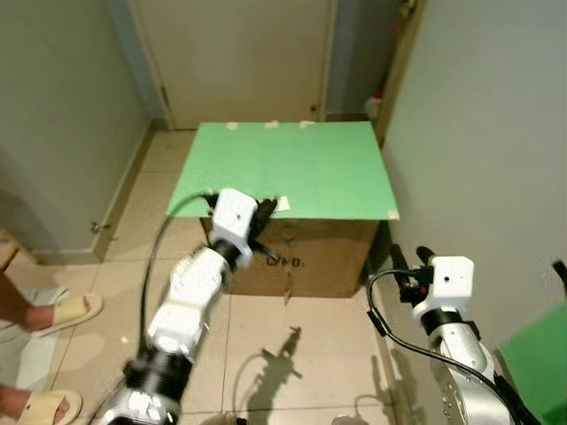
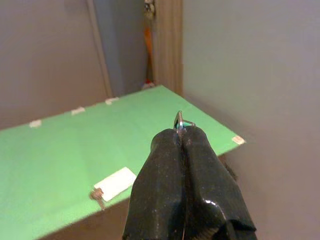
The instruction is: Hang keys on a hook
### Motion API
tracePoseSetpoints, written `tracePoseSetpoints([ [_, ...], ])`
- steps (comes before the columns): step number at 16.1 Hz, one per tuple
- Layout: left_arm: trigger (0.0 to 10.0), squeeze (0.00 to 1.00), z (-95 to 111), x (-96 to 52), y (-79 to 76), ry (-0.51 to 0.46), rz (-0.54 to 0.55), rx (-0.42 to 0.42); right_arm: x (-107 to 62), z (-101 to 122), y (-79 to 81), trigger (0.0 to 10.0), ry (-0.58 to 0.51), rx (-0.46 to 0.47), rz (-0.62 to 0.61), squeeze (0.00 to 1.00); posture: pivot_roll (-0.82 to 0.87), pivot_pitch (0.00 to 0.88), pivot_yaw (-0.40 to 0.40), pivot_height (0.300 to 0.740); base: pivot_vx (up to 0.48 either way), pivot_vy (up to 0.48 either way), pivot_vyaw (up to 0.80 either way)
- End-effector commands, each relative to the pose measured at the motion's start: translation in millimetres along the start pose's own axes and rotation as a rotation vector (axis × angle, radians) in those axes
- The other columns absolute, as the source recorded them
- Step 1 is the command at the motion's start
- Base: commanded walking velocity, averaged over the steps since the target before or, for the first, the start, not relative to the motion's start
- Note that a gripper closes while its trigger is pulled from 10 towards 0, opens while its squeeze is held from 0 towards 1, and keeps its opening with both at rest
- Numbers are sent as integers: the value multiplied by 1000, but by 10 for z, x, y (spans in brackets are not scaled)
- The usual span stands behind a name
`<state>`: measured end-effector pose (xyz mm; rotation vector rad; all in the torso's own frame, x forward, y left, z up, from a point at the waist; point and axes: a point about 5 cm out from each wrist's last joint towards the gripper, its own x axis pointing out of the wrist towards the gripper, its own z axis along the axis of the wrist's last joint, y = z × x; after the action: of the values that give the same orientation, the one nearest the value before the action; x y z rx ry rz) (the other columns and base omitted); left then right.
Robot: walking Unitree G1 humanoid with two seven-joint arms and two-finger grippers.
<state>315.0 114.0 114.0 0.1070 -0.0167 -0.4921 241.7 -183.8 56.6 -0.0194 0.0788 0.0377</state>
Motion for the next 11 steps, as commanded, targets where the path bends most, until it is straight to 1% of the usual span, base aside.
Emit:
tracePoseSetpoints([
  [1,10000,0,-4,-2,31,3,-1,0,7,21,5,10000,-5,7,11,0,-171,0,33,736,0,0,0],
  [3,10000,0,-12,7,-36,9,2,-12,20,22,14,10000,-3,4,12,0,-172,0,37,736,0,0,0],
  [4,10000,0,2,38,-60,6,5,-14,32,23,20,10000,-3,9,10,0,-174,0,39,736,0,0,0],
  [7,10000,0,90,109,-56,-23,6,-21,49,40,8,10000,-8,15,2,0,-172,0,44,736,0,0,0],
  [9,10000,0,131,126,-40,-39,6,-32,44,45,-16,10000,-10,18,-5,0,-170,0,43,736,0,0,0],
  [11,10000,0,146,127,-57,-49,4,-50,40,40,-24,10000,-1,13,-1,0,-172,0,36,736,0,426,0],
])
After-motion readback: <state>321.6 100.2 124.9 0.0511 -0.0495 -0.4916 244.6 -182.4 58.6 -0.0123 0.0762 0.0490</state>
